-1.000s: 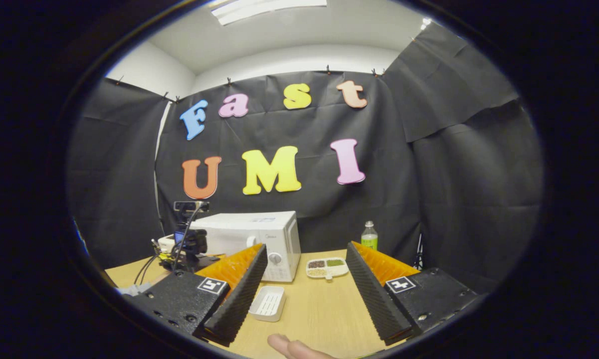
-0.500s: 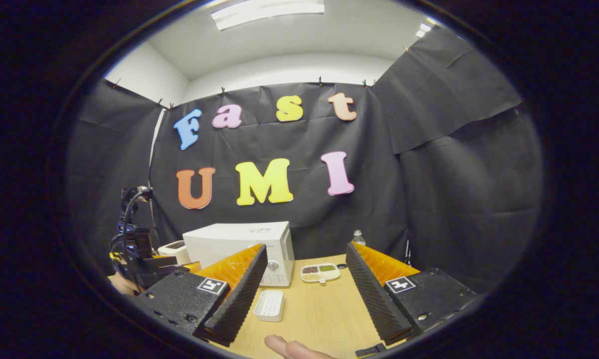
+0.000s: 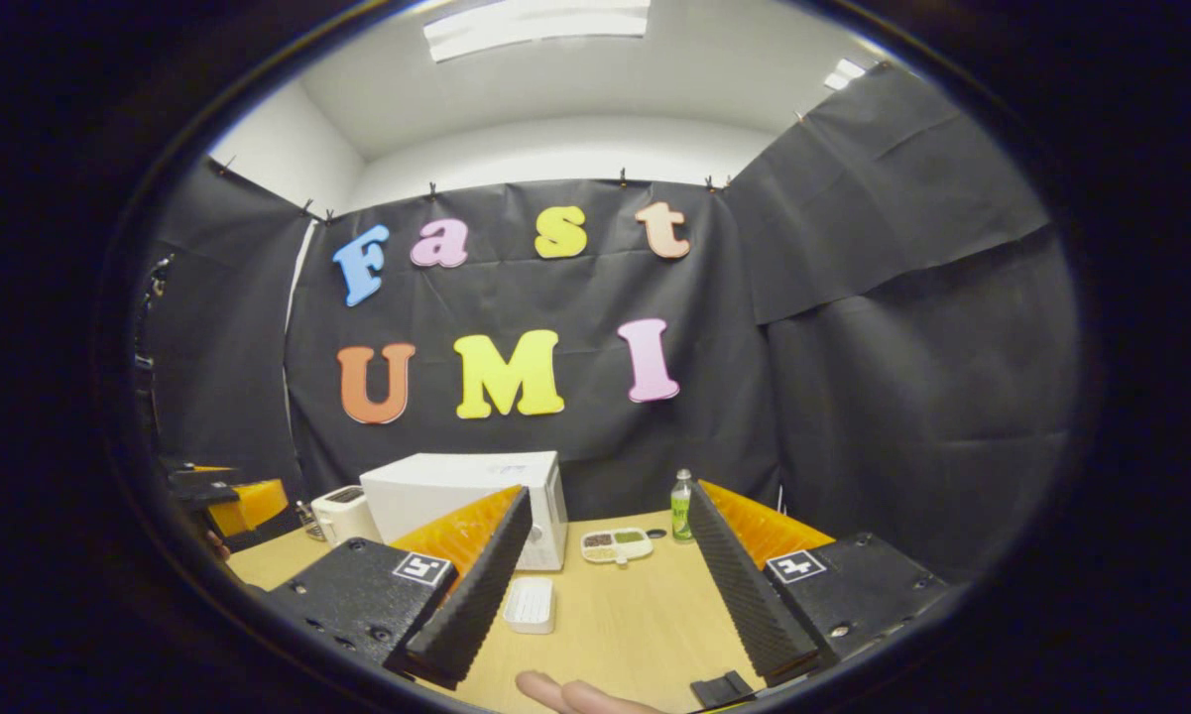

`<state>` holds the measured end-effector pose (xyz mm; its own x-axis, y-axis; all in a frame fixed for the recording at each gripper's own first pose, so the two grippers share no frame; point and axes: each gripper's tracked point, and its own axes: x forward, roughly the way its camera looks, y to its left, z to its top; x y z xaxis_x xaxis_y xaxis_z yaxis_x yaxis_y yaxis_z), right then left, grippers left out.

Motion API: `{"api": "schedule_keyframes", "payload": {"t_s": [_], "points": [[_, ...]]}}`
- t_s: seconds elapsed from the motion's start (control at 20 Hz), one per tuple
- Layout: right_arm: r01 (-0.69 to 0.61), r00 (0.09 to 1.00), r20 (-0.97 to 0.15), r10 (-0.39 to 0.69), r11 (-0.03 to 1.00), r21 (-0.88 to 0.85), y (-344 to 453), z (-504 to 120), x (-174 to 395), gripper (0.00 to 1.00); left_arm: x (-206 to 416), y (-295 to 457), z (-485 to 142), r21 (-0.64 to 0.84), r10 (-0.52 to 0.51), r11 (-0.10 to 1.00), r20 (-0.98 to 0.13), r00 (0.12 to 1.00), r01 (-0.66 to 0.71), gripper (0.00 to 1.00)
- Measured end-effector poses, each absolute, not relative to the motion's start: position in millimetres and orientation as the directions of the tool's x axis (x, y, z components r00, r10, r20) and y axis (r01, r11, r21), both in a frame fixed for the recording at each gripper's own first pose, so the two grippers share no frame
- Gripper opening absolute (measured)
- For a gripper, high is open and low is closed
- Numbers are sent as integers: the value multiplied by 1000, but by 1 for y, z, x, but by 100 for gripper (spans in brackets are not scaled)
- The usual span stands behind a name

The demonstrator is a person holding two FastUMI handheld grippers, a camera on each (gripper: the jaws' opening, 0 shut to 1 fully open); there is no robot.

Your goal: Open the microwave oven with the left hand, put the food in, and close the microwave oven.

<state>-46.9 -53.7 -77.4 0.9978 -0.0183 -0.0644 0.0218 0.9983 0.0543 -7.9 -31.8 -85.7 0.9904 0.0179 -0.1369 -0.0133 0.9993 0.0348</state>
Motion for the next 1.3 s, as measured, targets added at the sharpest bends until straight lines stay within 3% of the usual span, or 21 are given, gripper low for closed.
{"api": "schedule_keyframes", "payload": {"t_s": [0.05, 0.1, 0.15, 0.2, 0.25, 0.4, 0.45, 0.5, 0.55, 0.6, 0.65, 0.7, 0.8, 0.85, 0.9, 0.95, 1.0, 1.05, 1.1, 1.25, 1.3], "points": [[20, 998, -63, -16, 998, 58, -53, -77, -49, 91, -17, -27, -78, 41, 26, 999, -122, 992, -22, 97], [18, 998, -63, -15, 998, 59, -50, -76, -51, 100, -25, -23, -73, 37, 36, 999, -108, 993, -32, 97], [11, 998, -66, -8, 998, 56, -47, -77, -53, 91, -33, -19, -69, 27, 43, 999, -103, 994, -40, 97], [2, 997, -71, 1, 999, 50, -43, -78, -55, 100, -39, -15, -70, 20, 47, 999, -103, 994, -46, 97], [-5, 997, -76, 9, 999, 41, -40, -80, -55, 91, -44, -15, -69, 18, 47, 999, -99, 994, -46, 97], [-26, 996, -84, 28, 999, 25, -31, -84, -59, 91, -55, -6, -67, 27, 53, 998, -86, 995, -51, 97], [-30, 996, -84, 32, 999, 24, -29, -85, -59, 100, -57, -5, -67, 23, 52, 998, -86, 995, -50, 97], [-37, 996, -81, 39, 999, 28, -26, -84, -60, 92, -59, -4, -65, 21, 50, 999, -85, 995, -48, 97], [-44, 996, -75, 47, 999, 30, -23, -82, -61, 92, -62, -2, -64, 22, 54, 998, -83, 995, -52, 97], [-48, 997, -66, 50, 998, 28, -21, -80, -63, 100, -62, 0, -62, 26, 62, 998, -75, 995, -60, 97], [-52, 997, -59, 53, 998, 21, -19, -79, -63, 91, -63, 2, -59, 31, 65, 998, -70, 995, -63, 97], [-57, 997, -52, 58, 998, 14, -17, -78, -65, 100, -65, 3, -58, 30, 62, 998, -62, 996, -60, 97], [-76, 996, -36, 76, 997, 15, -11, -75, -69, 100, -68, 2, -51, -3, 47, 999, -21, 999, -47, 97], [-78, 997, -7, 79, 996, 39, -11, -69, -70, 92, -71, -2, -51, -19, 25, 999, -14, 1000, -26, 97], [-74, 997, 28, 72, 995, 62, -13, -61, -70, 100, -72, -3, -54, -32, 9, 999, -13, 1000, -9, 97], [-64, 997, 43, 61, 996, 70, -17, -60, -70, 91, -71, -2, -55, -39, 1, 999, -9, 1000, -1, 97], [-56, 998, 40, 53, 996, 64, -18, -63, -70, 90, -71, -1, -55, -35, -2, 999, -5, 1000, 2, 97], [-52, 998, 30, 50, 997, 52, -18, -66, -71, 100, -72, -1, -56, -25, -4, 1000, -6, 1000, 3, 97], [-50, 999, 21, 49, 998, 40, -17, -67, -71, 90, -72, 0, -56, -16, -4, 1000, -3, 1000, 4, 96], [-70, 998, 3, 70, 996, 46, -10, -68, -72, 100, -66, -4, -53, 1, -11, 1000, 13, 1000, 11, 95], [-87, 996, -9, 88, 995, 47, -5, -70, -74, 91, -67, -4, -51, 3, -9, 1000, 24, 1000, 9, 95]]}}
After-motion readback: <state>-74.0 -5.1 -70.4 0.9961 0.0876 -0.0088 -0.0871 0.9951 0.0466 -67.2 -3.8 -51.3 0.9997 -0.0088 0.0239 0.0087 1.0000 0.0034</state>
